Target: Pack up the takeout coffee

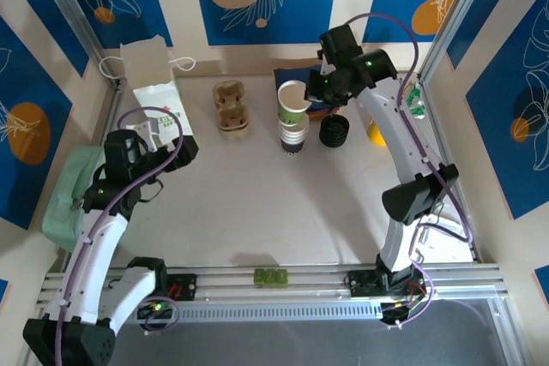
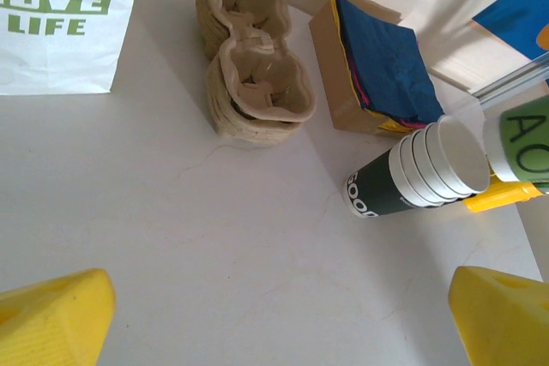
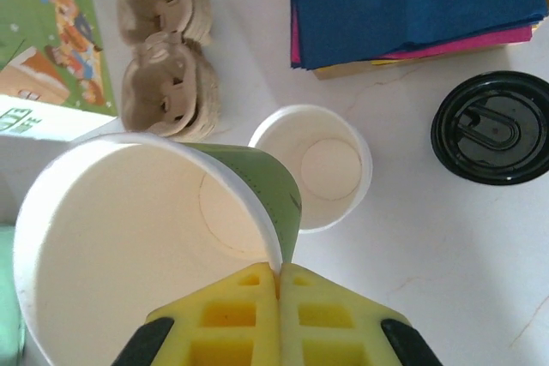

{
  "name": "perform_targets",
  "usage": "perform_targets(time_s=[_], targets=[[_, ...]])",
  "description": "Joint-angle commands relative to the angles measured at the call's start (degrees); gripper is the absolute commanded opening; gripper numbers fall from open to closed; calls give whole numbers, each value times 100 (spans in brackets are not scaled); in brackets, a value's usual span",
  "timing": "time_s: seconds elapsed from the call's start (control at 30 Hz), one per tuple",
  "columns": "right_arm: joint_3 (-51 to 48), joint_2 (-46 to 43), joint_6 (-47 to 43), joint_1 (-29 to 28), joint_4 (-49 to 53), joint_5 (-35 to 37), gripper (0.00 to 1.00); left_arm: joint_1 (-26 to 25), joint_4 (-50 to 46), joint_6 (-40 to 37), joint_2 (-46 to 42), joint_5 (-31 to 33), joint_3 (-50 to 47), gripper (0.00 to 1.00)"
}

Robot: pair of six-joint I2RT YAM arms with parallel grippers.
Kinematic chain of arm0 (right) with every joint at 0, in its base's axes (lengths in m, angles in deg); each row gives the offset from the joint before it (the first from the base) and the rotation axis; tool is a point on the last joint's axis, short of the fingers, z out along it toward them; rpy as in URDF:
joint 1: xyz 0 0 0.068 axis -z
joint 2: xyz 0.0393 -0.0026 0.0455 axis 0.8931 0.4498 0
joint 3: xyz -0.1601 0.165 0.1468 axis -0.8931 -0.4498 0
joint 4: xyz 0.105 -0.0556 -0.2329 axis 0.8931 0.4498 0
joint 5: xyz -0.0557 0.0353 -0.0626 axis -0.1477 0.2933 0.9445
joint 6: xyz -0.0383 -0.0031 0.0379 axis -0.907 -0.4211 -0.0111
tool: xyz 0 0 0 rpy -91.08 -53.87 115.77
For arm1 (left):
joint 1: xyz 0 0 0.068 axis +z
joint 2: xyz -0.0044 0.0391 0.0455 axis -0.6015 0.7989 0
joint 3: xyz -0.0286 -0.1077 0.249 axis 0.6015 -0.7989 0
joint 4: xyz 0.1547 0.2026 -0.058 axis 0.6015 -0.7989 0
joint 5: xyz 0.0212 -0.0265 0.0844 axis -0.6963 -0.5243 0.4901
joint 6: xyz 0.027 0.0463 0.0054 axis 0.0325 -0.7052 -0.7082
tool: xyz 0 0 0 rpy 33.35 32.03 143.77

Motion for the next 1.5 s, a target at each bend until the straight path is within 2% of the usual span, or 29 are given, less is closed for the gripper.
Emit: perform_targets(time_s=[0.0,0.2,0.4,0.73,0.87,1.47], targets=[[128,-390,-153,-255,357,-119,4,-28,-96,-132,-73,102,210,99],[-843,-965,-114,-837,74,329,4,-28,-57,-124,-46,99,206,99],[-2514,-1360,243,-1069,-769,152,4,-28,72,-63,-21,-6,98,99],[-4749,-1702,960,-1622,-2345,793,4,-28,32,-32,-107,-11,-16,99],[-5084,-1642,1061,-1815,-2538,1122,3,-27,-20,-27,-107,-15,-20,100],[-5754,-1587,1419,-1834,-2976,806,8,-28,-78,-14,-160,67,-63,100]])
